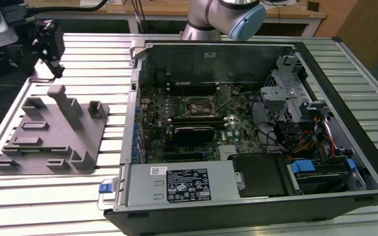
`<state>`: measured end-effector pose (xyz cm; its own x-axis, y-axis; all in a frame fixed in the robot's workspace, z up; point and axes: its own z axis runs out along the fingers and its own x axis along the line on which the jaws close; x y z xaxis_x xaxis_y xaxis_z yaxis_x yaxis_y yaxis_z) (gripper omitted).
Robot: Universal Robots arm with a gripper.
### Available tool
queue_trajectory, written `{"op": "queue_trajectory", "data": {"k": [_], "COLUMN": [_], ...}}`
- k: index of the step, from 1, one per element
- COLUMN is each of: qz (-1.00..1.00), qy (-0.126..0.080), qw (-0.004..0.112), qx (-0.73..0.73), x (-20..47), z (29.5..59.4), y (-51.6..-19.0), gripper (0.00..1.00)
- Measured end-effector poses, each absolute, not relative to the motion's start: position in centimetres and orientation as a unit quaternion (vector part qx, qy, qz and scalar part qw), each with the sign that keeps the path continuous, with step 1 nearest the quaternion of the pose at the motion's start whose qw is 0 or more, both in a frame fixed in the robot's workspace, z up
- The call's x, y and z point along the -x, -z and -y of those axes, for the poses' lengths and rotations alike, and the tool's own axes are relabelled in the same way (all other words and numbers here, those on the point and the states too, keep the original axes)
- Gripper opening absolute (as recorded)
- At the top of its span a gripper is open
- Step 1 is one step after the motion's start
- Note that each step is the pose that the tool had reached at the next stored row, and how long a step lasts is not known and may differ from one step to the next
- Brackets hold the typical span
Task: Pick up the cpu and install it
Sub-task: 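Pick up the cpu and move it towards the insertion slot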
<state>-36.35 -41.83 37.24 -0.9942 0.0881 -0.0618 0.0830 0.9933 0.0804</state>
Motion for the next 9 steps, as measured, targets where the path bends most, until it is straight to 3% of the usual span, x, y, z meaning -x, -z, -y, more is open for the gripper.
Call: {"op": "queue_trajectory", "data": {"k": [9], "qz": [-0.998], "qy": [-0.039], "qw": [0.033], "qx": [-0.043], "x": [35.25], "z": [41.83], "y": [-37.24], "gripper": [0.54]}}
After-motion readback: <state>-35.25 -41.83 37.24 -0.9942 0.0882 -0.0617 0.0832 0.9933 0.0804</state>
